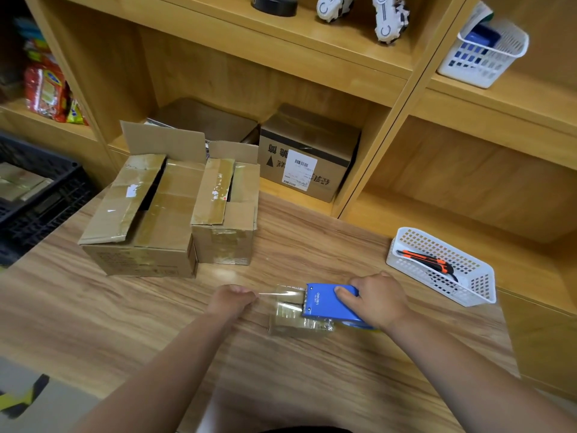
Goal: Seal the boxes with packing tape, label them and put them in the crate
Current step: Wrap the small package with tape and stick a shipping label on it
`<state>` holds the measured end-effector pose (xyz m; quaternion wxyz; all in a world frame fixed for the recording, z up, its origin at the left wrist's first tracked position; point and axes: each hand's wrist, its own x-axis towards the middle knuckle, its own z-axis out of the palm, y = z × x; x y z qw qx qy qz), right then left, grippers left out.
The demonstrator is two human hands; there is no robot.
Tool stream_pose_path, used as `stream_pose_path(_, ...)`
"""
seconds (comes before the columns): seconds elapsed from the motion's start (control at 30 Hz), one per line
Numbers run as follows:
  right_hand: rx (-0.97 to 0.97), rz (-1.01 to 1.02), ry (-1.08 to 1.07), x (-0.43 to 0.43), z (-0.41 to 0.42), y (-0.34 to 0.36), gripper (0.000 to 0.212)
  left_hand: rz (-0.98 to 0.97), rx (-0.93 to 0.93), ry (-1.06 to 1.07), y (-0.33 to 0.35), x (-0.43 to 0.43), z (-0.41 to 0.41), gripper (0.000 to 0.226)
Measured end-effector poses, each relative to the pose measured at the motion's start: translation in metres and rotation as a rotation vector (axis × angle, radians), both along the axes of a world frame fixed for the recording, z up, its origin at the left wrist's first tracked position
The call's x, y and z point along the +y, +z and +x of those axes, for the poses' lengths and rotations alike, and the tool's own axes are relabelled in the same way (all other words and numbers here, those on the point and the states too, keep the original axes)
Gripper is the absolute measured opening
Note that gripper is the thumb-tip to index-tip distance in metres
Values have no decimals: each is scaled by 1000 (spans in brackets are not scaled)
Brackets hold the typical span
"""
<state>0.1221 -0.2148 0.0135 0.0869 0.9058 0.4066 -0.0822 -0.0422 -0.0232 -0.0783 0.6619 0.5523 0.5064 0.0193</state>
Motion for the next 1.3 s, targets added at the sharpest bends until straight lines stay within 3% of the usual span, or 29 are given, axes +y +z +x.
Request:
stream_pose_path(0.2,3,-43,12,5,-2,0,47,-21,14,22,-6,-1,-1,11)
stream_pose_path(0.47,5,-68,15,8,1,-3,48,-9,31,58,-33,-13,6,29)
stream_pose_path(0.8,13,-68,19,8,4,-8,48,174,111,47,-48,-45,19,24)
stream_pose_path(0.93,22,-69,12,6,6,-12,46,281,89,55,-49,-56,19,9)
stream_pose_path(1.07,27,-64,14,4,8,-16,44,429,147,-46,-42,-58,19,34)
stream_pose_path(1.17,33,-61,19,2,8,-15,45,381,246,-83,-43,-52,17,50)
stream_pose_path(1.23,36,-56,22,2,8,-14,44,390,213,-75,-45,-53,17,41)
stream_pose_path(1.3,34,-53,27,3,8,-14,45,337,30,44,-34,-61,20,33)
